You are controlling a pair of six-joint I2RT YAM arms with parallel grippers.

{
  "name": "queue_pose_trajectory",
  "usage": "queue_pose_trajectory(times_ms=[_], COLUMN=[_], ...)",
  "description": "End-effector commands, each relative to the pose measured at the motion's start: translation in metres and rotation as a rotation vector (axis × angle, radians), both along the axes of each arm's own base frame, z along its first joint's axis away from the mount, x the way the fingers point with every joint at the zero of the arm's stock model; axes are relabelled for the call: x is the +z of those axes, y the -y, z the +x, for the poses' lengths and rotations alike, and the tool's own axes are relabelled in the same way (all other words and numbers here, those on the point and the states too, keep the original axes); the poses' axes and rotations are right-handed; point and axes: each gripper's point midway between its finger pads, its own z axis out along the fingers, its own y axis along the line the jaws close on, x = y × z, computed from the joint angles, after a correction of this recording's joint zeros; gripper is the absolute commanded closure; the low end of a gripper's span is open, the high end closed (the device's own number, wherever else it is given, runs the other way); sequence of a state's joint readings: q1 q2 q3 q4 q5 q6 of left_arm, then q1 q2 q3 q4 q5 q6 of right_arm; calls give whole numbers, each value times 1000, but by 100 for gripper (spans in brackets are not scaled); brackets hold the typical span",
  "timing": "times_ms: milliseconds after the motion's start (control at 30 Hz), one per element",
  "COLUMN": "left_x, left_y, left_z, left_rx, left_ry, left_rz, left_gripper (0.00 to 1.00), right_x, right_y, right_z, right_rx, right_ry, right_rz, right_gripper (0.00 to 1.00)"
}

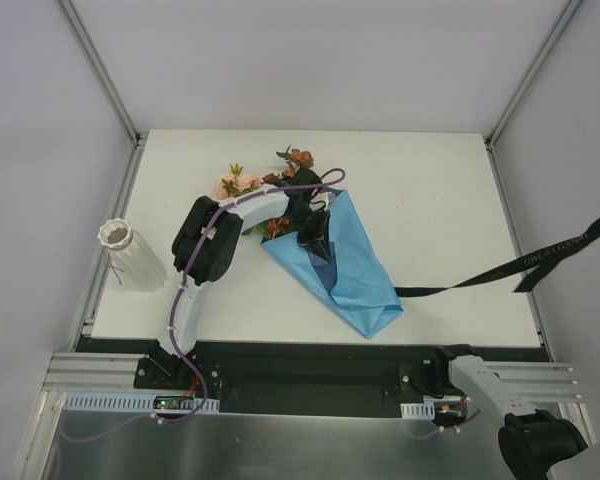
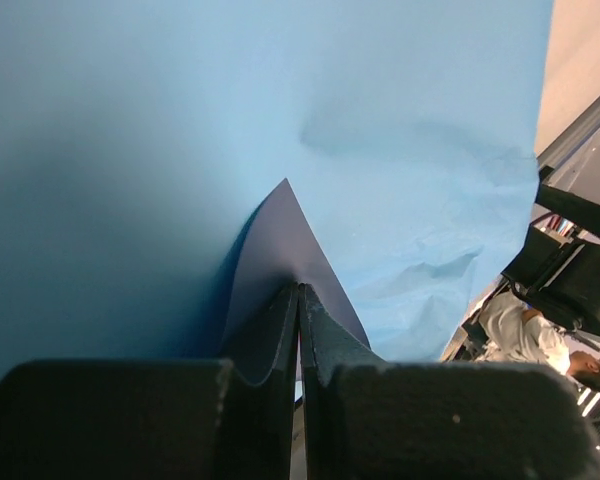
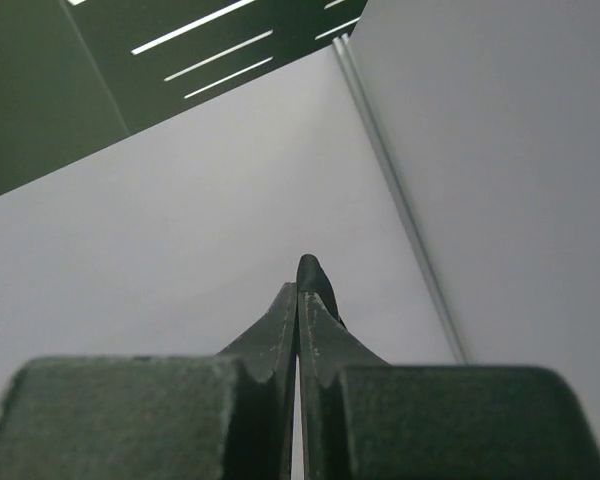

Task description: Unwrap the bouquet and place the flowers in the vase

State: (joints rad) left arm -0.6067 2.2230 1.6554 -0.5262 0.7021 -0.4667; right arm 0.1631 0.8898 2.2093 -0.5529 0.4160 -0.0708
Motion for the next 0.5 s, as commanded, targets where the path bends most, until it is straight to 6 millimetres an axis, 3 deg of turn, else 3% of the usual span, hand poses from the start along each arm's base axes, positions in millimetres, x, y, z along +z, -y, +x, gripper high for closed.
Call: queue_pose_trajectory(times_ms=[0,100,167,200,333,367,467], left_x=[60,89,112,121,161,172,192], left_y=[5,7,8,9,6,4,-1], left_z=[14,17,18,17,13,10,2], left_rx=[-1,6,10,8,1,1,-7], left_ry=[102,140,173,188,253,274,309], left_rz=[-80,-117,-146,-162,-216,-228,-255], left_gripper=[100,96,93,92,86,85,81], right_x=[13,16,23,28,62,74,96], right_y=[24,24,26,25,33,36,39], right_z=[9,43,48,63,60,47,40], right_rx=[-171,-219,-246,-273,-365,-385,-432], right_ry=[16,-31,-28,-41,41,90,174], right_rz=[-19,-55,-58,-85,-117,-110,-120], right_gripper=[99,99,99,99,99,99,99])
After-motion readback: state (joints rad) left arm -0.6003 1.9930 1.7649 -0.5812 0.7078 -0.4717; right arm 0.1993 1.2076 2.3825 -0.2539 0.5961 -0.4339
